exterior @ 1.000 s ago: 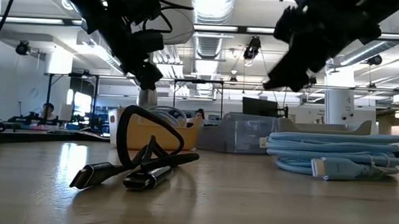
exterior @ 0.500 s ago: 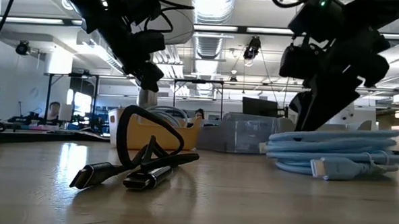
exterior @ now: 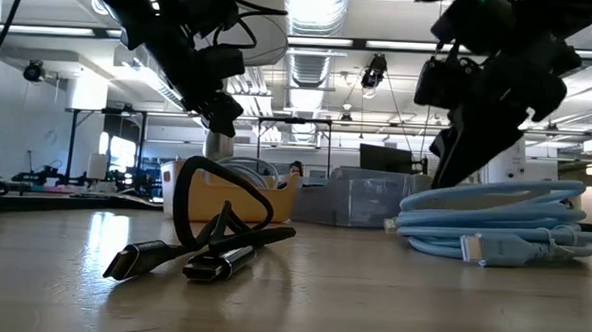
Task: Pick & Place USB Port
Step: Put the blue charger cable into the orange bin
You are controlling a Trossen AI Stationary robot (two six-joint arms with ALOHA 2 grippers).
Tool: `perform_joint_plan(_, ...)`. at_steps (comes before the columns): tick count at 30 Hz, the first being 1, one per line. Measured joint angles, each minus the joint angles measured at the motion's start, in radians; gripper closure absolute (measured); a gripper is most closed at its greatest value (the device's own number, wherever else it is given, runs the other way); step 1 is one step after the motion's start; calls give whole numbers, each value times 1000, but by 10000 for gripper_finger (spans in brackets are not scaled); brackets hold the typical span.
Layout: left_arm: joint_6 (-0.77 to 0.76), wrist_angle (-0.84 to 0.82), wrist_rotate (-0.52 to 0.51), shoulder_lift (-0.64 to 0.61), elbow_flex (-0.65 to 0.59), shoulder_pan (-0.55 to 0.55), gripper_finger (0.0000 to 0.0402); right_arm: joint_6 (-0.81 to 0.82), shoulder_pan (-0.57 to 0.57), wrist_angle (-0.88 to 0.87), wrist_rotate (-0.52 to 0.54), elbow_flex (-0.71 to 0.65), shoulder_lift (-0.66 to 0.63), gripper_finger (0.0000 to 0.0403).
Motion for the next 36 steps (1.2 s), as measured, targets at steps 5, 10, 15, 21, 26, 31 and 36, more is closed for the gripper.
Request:
perform_joint_plan(5,-1,0,2,0,0,0,202,-29,0,-19,80,0,-41,237)
perform_joint_plan(10,-2,0,2,0,-3,0,202,-45,0,-31,82,-5,25,232)
perform_joint_plan(15,-3,-1,2,0,-7,0,202,-41,0,-12,83,1,112,232)
perform_joint_plan(21,-4,-1,2,0,-7,0,202,-53,0,-8,74,31,160,242)
perform_joint_plan(26,-4,-1,2,0,-7,0,202,-95,0,-33,71,62,155,293)
perform_joint_plan(31,-4,-1,3,0,-7,0,202,-130,-2,-62,70,81,153,360)
perform_joint_plan(36,1,-1,2,0,-7,0,202,-118,-2,-80,71,84,157,386)
